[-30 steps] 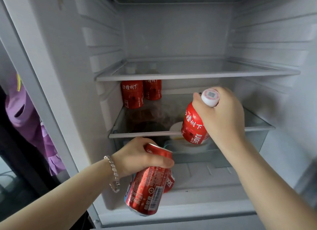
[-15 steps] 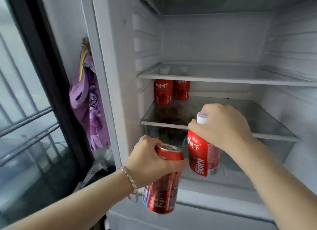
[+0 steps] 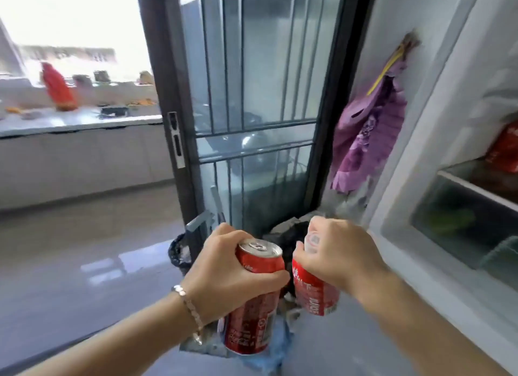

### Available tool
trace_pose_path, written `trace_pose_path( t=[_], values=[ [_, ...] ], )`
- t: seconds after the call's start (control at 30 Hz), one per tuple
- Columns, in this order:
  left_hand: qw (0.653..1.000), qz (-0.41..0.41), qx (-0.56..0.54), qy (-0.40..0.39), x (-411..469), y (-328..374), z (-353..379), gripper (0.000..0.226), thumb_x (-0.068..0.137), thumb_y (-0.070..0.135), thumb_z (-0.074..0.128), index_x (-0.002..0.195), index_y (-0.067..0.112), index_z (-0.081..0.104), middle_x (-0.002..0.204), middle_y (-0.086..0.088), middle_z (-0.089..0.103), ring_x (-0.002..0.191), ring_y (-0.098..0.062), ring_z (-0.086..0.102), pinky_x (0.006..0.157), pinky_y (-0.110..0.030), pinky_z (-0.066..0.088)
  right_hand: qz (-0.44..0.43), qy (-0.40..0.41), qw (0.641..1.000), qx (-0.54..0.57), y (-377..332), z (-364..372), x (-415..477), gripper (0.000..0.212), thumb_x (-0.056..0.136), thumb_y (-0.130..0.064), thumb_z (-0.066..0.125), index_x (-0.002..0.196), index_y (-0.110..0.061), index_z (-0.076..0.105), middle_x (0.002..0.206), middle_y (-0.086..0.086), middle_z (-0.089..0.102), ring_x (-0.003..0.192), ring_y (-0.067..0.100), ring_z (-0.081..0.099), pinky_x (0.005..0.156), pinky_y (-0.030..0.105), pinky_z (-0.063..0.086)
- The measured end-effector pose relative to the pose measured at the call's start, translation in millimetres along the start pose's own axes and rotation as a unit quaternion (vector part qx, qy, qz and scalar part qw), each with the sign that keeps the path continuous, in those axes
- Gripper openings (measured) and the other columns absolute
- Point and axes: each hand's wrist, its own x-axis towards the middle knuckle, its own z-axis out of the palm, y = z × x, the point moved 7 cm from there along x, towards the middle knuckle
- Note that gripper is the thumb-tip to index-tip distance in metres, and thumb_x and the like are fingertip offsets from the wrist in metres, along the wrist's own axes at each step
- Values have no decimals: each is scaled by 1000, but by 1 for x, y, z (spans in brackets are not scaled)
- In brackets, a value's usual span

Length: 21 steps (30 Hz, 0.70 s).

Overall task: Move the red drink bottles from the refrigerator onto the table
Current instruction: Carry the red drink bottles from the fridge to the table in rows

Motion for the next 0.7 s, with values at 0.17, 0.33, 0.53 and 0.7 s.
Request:
trace_pose_path(
  t=[0.17, 0.33, 0.53, 0.7],
  values=[
    [984, -77, 61, 152, -114, -77, -102, 58, 35, 67, 66, 76, 26, 65, 91, 8, 48, 86, -9, 54, 78, -26, 54, -189, -32, 981, -5, -151, 70, -39, 36, 68, -44, 69, 68, -23, 40, 69, 2, 67, 66, 21, 66, 53, 24, 37],
    [932, -181, 130, 285, -271, -142, -198, 78, 37, 74, 58, 92, 19, 67, 89, 11, 45, 87, -9, 53, 74, -13, 46, -368, -69, 927, -7, -322, 112, -123, 39, 41, -40, 82, 47, -18, 51, 34, 1, 51, 25, 15, 48, 28, 18, 29],
    [842, -324, 143, 407, -502, -203, -290, 67, 36, 69, 61, 84, 22, 66, 89, 6, 48, 89, -11, 55, 79, -19, 49, -487, -160, 859, 17, -519, 145, -270, 31, 87, -42, 47, 99, -16, 59, 95, 6, 72, 89, 28, 68, 67, 27, 46],
    [764, -426, 129, 466, -683, -240, -344, 54, 40, 62, 71, 76, 22, 63, 89, 6, 45, 81, -7, 54, 69, -11, 44, -557, -218, 800, 51, -669, 164, -401, 37, 90, -48, 44, 105, -17, 57, 98, 4, 71, 89, 26, 68, 72, 31, 55]
  ],
)
